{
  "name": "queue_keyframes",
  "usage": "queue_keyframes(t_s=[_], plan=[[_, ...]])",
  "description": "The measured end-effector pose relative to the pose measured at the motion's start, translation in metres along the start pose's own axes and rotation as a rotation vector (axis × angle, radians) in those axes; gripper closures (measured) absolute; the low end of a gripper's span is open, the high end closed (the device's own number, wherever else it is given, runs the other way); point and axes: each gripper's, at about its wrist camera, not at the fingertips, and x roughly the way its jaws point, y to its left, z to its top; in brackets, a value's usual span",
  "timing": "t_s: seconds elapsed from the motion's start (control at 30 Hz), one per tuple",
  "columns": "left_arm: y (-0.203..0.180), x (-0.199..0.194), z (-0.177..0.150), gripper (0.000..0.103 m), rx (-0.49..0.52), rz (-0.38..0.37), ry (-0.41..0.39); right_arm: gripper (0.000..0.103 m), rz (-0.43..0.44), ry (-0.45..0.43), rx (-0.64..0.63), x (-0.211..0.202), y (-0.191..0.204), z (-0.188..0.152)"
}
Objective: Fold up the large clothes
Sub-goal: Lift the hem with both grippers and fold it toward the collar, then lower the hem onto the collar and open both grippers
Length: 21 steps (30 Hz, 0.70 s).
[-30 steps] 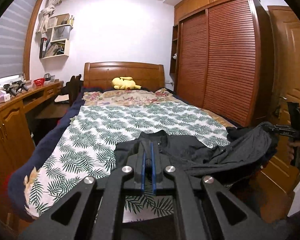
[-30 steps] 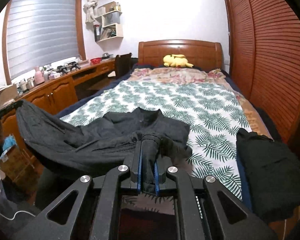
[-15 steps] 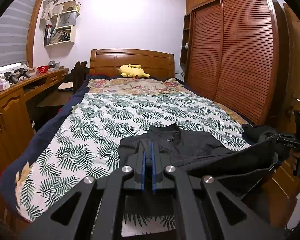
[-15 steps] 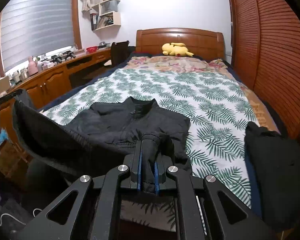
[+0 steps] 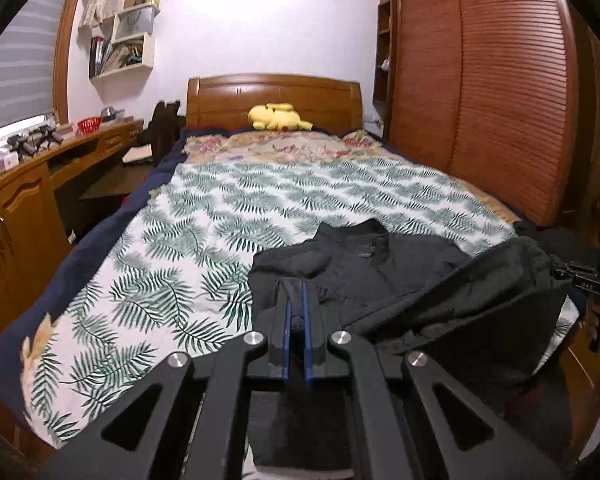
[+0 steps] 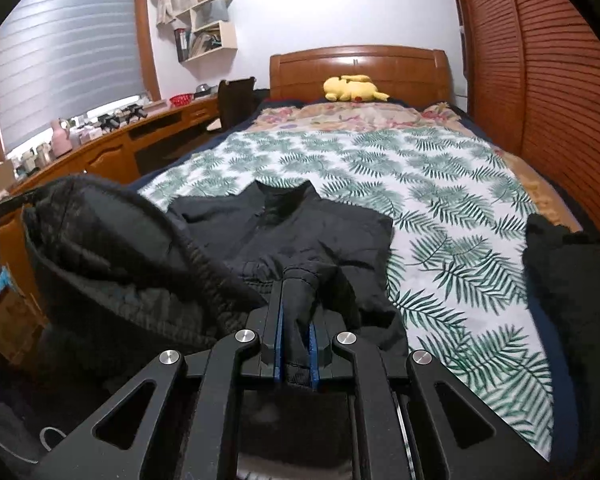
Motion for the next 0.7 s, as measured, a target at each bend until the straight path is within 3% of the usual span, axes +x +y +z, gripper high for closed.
queue_keyframes(t_s=[0.3,0.53,0.7], plan=[[0.013,0.096,0.013,0.101,0.004,0.045,0.085,0.096,-0.022,0.053,-0.029,0.076,-0.023,0.015],[0.020,0.158,0.053,0.101,0.009,0.080,0.063,0.096,-0.039,0.083,-0.054,0.144,-0.055,0.070],[0.024,0.198,0.092,0.101,0.012,0.105,0.031,0.096,-0.102,0.070,-0.034,0.190,-0.080,0.114]])
